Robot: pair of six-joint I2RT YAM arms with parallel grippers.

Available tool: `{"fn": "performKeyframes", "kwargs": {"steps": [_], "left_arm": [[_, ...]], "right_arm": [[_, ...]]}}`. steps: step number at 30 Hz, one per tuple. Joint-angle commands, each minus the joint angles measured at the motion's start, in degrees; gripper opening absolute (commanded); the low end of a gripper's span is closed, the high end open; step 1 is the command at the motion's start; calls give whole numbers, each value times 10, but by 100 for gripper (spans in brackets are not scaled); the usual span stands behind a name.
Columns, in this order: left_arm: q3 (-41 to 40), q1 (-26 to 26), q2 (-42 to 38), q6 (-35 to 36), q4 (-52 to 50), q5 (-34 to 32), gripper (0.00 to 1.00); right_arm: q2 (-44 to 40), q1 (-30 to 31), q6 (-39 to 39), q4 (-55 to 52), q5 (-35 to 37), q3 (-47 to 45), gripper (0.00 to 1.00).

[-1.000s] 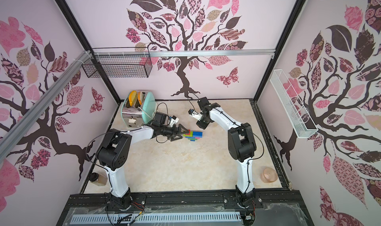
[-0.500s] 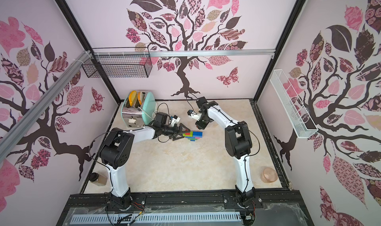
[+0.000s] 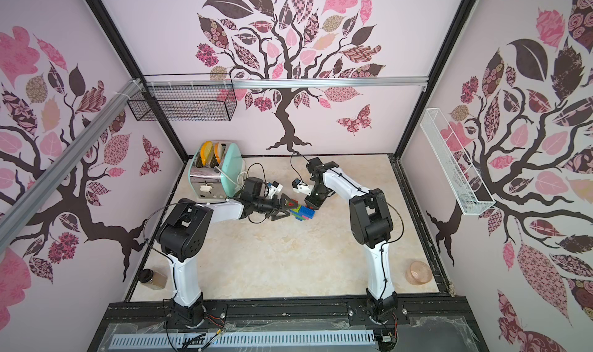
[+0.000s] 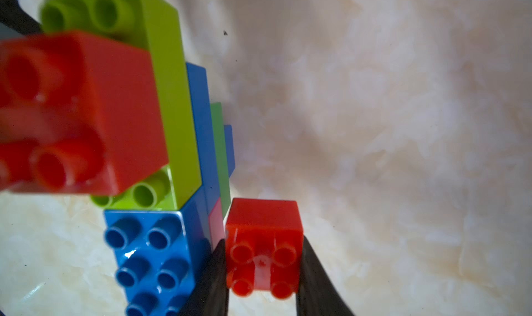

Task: Assemble a heart with lego
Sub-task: Assemble the lego brick with the lego brick.

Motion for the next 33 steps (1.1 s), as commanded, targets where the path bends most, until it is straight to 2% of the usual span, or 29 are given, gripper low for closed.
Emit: {"fn": "performKeyframes", "kwargs": {"steps": [1, 13, 20, 28, 33], "left_arm": [[0, -1, 19, -19, 52, 18, 93], [11, -1, 41, -38, 79, 15, 89], [16, -1, 50, -43, 97, 9, 85], [9, 3, 61, -35, 100, 3, 92], [-6, 3, 60, -35, 132, -10, 95]], "right_arm": [[-18, 0, -2, 1, -4, 2, 27], [-31, -1, 4, 12, 8, 1, 26], [-73, -11, 37, 42, 39, -3, 25], [-119, -12, 64, 54, 49, -20, 26], [-132, -12, 125, 69, 76, -12, 25]]}}
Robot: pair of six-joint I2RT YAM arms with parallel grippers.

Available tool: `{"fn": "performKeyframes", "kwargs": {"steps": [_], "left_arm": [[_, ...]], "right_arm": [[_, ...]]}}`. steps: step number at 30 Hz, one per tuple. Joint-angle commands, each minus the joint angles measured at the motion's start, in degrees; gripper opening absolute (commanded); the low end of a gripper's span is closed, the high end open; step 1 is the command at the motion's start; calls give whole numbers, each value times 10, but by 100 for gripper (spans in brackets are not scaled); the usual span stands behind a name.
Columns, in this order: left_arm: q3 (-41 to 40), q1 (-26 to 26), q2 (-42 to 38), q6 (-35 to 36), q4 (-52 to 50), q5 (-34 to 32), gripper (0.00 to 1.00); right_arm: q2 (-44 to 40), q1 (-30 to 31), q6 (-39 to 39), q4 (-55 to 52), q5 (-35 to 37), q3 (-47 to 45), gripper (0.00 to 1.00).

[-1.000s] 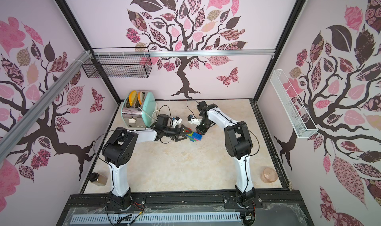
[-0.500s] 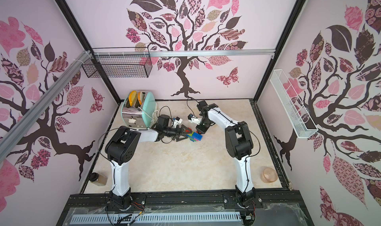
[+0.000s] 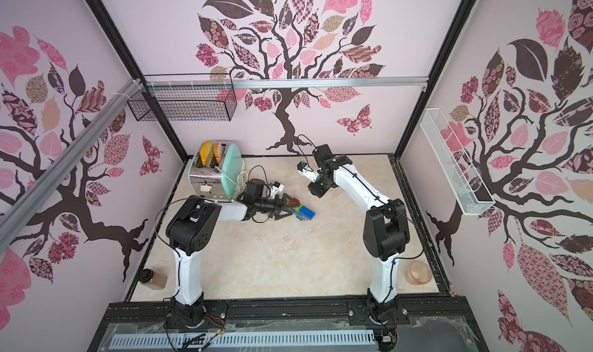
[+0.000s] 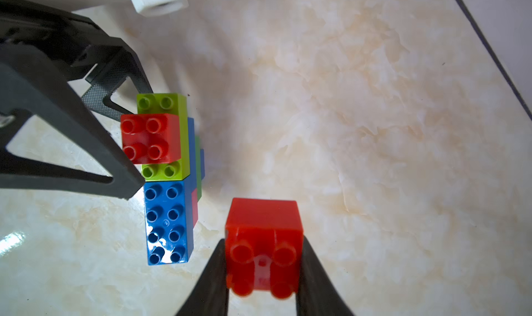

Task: Assemble a heart with lego
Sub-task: Assemble the lego brick with the lego brick.

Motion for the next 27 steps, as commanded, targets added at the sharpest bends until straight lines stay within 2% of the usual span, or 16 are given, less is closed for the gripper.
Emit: {"fn": "performKeyframes", "kwargs": {"steps": [1, 4, 8, 14, 20, 27], "left_arm": [[-11, 3, 13, 8, 43, -11, 95], [-18, 3, 26, -23, 104, -8, 92], [-26, 4, 41, -67, 179, -5, 87], [-28, 4, 34, -71, 191, -8, 82], [-28, 4, 32, -75, 194, -5, 78], [-34, 4, 25, -76, 196, -3, 74]], "right_arm": [[-20, -2, 67, 26, 31, -4, 25], [-43, -2, 110, 55, 45, -27, 25], [-78, -1, 140, 87, 29, -69, 26], [-103, 14, 156, 92, 18, -99, 24], [-102, 59, 127, 66, 31, -126, 24], [-111, 64, 74, 44, 20, -153, 24]]}}
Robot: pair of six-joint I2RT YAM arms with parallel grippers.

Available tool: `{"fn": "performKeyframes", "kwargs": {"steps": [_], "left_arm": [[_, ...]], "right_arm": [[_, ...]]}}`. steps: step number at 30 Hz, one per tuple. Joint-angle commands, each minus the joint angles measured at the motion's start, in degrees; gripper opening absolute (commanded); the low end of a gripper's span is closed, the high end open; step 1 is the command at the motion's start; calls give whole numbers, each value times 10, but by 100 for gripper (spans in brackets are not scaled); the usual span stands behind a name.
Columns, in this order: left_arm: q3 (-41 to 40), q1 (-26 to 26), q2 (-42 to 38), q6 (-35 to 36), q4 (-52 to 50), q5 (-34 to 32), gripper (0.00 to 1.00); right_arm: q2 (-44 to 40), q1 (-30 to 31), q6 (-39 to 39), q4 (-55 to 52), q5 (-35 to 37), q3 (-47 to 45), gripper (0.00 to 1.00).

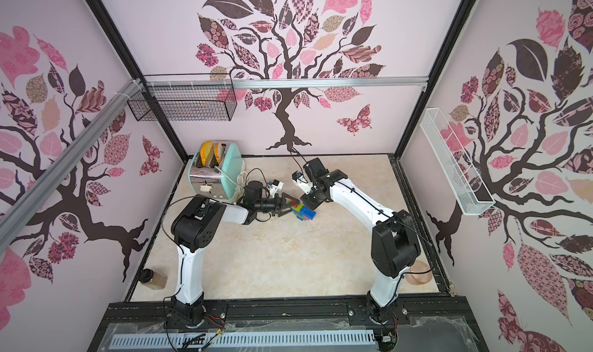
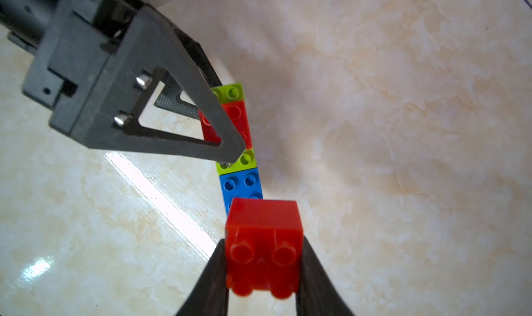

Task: Assemble a heart with lego
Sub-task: Assemble the lego brick with the lego brick.

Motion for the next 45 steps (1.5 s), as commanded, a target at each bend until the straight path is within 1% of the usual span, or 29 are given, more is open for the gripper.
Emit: {"fn": "performKeyframes", "kwargs": {"steps": [1, 5, 6, 8, 11, 14, 17, 20, 25, 37, 41, 45], "left_arm": [[-10, 3, -9, 1, 16, 3, 73], [-13, 3, -6, -2, 19, 4, 70], [-13, 3, -6, -3, 20, 5, 70], [-14, 2, -6, 1, 21, 5, 69], [-10, 3, -4, 10, 14, 10, 68], [-8, 2, -6, 20, 8, 18, 68], [-5, 2, -14, 46, -25, 18, 67], [-4, 2, -17, 52, -32, 19, 67], [-3, 2, -13, 53, -35, 18, 67], [-4, 2, -15, 52, -35, 19, 66], [-4, 2, -14, 51, -35, 18, 67], [-3, 2, -16, 50, -35, 18, 66]], "right_arm": [[-19, -4, -45, -21, 2, -9, 24], [-33, -3, -106, -41, -27, -25, 25], [-36, -4, -124, -54, -45, -26, 24], [-37, -6, -151, -74, -56, -20, 24], [-5, -22, -175, -134, -93, 41, 24], [34, -23, -191, -192, -97, 105, 24], [70, -23, -186, -229, -86, 156, 24], [84, -17, -179, -236, -57, 168, 23], [74, -7, -166, -218, -26, 141, 22], [96, 4, -148, -185, -27, 120, 23], [98, 4, -143, -172, -38, 108, 23], [108, 8, -135, -168, -31, 100, 23]]}}
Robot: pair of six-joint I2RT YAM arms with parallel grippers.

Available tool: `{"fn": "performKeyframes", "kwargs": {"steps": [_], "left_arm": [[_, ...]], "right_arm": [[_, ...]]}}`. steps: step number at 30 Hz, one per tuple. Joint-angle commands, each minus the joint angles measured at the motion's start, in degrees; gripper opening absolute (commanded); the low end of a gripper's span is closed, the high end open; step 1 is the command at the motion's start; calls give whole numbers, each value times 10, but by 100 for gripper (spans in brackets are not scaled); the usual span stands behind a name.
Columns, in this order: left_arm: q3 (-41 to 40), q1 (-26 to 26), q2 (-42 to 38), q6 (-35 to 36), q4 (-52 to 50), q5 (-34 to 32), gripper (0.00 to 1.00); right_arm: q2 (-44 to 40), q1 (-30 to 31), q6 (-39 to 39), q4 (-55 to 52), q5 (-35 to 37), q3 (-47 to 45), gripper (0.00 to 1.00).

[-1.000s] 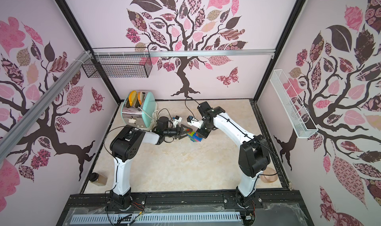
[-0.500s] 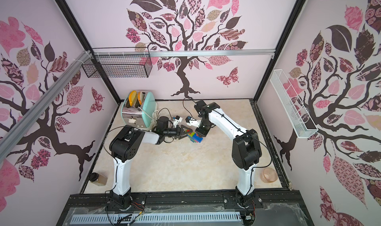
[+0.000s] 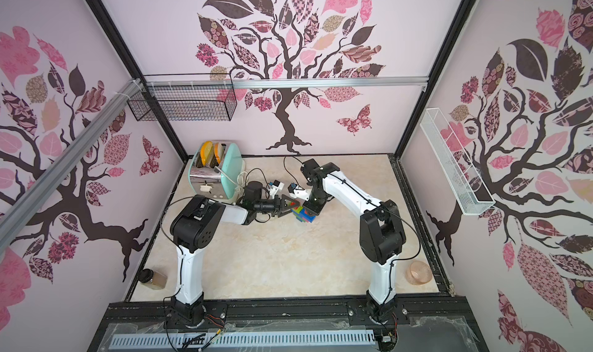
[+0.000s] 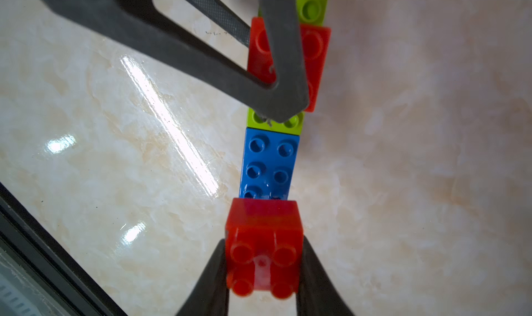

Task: Assemble a heart with lego
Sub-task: Assemble the lego brick with the lego brick.

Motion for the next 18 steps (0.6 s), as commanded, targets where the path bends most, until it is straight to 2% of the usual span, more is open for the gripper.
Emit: {"fn": "performKeyframes", "kwargs": {"steps": [1, 18], "left_arm": [[2, 2, -11, 11, -22, 0, 66], [1, 2, -10, 7, -19, -4, 66]], "right_arm": [[18, 7, 14, 8, 2, -1, 23], [45, 12, 38, 11, 23, 12, 22]]}}
